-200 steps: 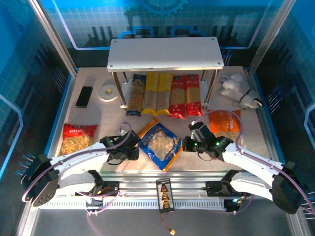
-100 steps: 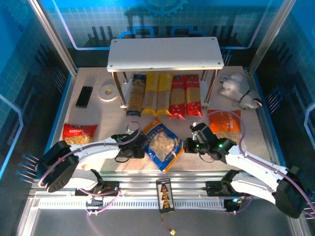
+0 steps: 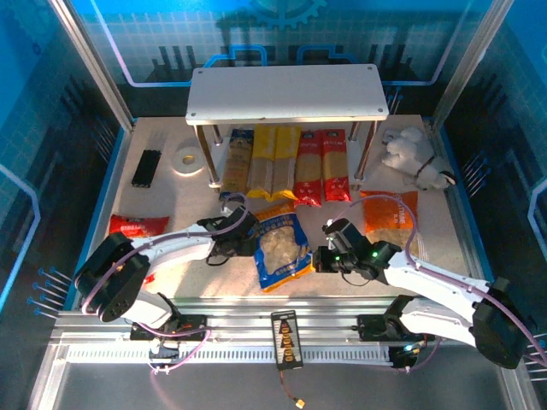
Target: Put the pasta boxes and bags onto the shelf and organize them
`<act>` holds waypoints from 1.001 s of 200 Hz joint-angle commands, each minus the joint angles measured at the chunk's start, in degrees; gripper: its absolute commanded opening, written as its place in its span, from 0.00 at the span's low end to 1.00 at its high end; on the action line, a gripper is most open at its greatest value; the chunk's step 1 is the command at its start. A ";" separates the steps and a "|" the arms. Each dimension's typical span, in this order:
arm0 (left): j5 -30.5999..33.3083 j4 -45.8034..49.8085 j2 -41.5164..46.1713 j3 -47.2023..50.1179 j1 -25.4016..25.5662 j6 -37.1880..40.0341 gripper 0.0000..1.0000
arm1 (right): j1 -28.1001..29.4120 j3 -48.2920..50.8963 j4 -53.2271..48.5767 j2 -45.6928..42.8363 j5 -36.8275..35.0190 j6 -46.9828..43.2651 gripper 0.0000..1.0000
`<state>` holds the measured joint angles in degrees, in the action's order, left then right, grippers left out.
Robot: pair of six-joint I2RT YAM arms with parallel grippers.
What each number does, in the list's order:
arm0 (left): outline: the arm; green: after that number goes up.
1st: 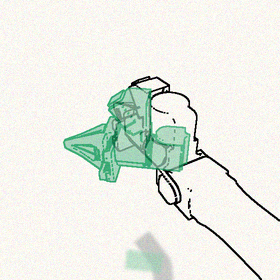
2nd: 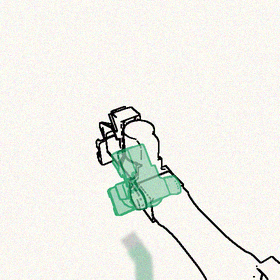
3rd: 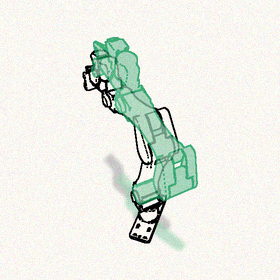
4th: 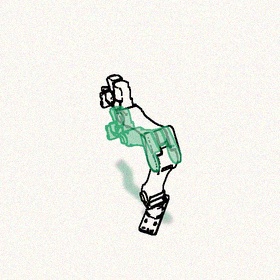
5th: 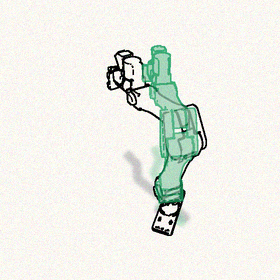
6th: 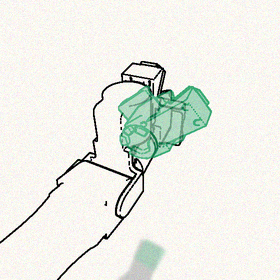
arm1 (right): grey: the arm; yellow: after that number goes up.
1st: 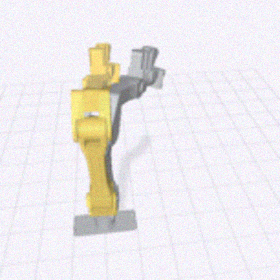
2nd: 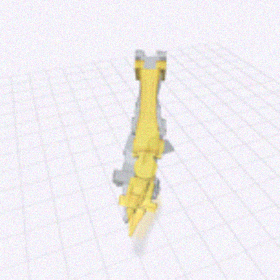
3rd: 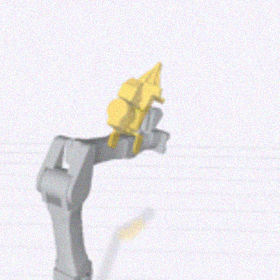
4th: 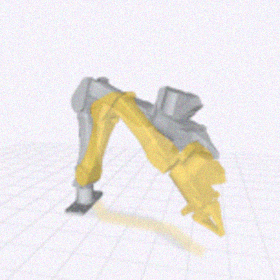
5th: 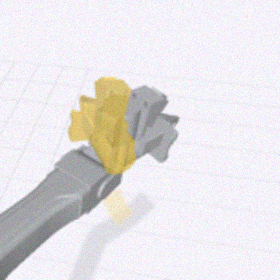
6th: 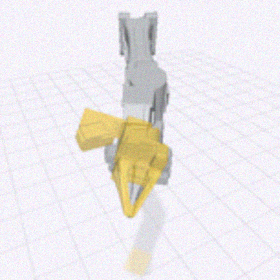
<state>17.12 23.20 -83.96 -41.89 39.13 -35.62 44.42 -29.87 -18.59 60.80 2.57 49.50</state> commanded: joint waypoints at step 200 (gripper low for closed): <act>9.24 17.64 22.41 -3.04 -0.46 -0.02 0.87 | -2.49 -9.82 -16.32 -11.28 -6.31 -8.09 0.81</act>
<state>18.81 28.40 -67.42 -44.03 38.46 -34.57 44.14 -36.53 -27.00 53.47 0.95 45.43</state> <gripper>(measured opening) 0.847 0.801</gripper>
